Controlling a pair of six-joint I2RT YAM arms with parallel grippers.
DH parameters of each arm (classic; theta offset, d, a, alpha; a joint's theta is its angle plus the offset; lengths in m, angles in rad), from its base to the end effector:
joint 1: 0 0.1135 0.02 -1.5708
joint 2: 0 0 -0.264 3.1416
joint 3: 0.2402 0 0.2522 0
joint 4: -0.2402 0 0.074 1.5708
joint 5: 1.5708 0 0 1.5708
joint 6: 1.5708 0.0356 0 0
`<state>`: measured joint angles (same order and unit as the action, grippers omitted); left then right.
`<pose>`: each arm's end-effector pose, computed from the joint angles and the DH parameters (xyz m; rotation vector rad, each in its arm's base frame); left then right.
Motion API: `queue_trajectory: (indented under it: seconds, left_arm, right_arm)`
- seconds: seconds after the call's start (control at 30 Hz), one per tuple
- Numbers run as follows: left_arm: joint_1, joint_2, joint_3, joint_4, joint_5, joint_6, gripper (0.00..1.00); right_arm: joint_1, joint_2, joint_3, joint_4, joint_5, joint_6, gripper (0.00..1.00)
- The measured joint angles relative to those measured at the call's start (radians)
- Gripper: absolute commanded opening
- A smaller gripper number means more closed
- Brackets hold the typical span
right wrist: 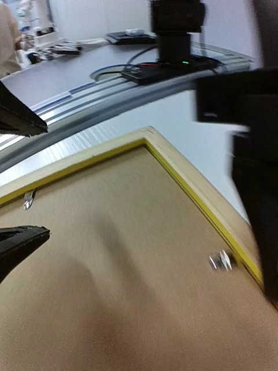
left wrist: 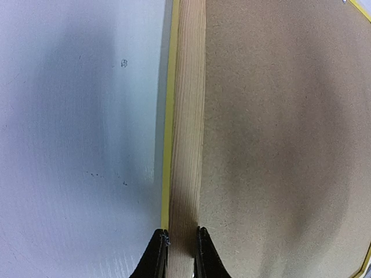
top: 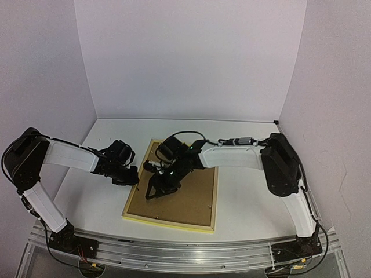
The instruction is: Put the photo into the frame
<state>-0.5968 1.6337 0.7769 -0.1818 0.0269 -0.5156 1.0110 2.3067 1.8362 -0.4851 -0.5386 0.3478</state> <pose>0.2459 -0.1682 0.1367 0.1183 2.6705 -0.4152 0.2517 0.4360 0.1662 -1.1306 2.5382 1.1469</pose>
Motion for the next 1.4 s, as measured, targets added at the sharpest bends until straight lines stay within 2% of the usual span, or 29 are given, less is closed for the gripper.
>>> queue_trajectory:
  seconds: [0.07,0.1,0.17,0.2,0.23,0.27,0.43,0.5,0.6,0.77,0.93,1.2,1.4]
  left_arm:
    - [0.0,0.0,0.001,-0.001,0.001,-0.008,0.27]
    - [0.0,0.0,0.002,-0.01,0.004,-0.013,0.36]
    - [0.0,-0.001,0.004,-0.043,0.005,-0.009,0.68]
    - [0.0,-0.002,0.014,-0.069,0.003,-0.016,0.88]
    - [0.0,-0.004,0.03,-0.097,0.002,-0.015,0.97]
    - [0.0,-0.009,0.052,-0.126,0.0,-0.013,0.99]
    - [0.001,-0.104,0.24,-0.233,-0.069,-0.027,1.0]
    - [0.005,-0.154,0.306,-0.252,-0.103,-0.039,1.0]
    - [0.028,-0.226,0.363,-0.278,-0.145,-0.053,1.0]
    - [0.061,-0.259,0.362,-0.332,-0.158,-0.059,1.0]
    - [0.059,-0.192,0.335,-0.367,-0.12,-0.051,0.99]
    - [0.059,0.01,0.328,-0.359,-0.037,-0.033,0.86]
    - [0.049,0.155,0.329,-0.34,0.018,-0.027,0.67]
  right_arm:
    - [-0.051,-0.084,-0.021,0.0,0.077,0.038,0.66]
    - [-0.086,-0.147,-0.055,0.014,0.119,0.058,0.74]
    - [-0.179,-0.318,-0.161,0.028,0.221,0.093,0.94]
    - [-0.228,-0.412,-0.22,0.032,0.282,0.098,0.98]
    - [-0.278,-0.501,-0.271,0.035,0.346,0.116,0.98]
    - [-0.337,-0.604,-0.335,0.048,0.424,0.13,0.98]
    - [-0.527,-1.012,-0.614,0.055,0.718,0.174,0.98]
    - [-0.563,-1.13,-0.709,0.043,0.784,0.174,0.98]
    - [-0.58,-1.223,-0.806,0.015,0.808,0.164,0.98]
    - [-0.579,-1.239,-0.891,-0.022,0.729,0.159,0.98]
    - [-0.579,-1.236,-0.912,-0.048,0.636,0.158,0.98]
    - [-0.579,-1.202,-0.912,-0.048,0.524,0.142,0.98]
    - [-0.579,-1.173,-0.912,-0.05,0.485,0.12,0.98]
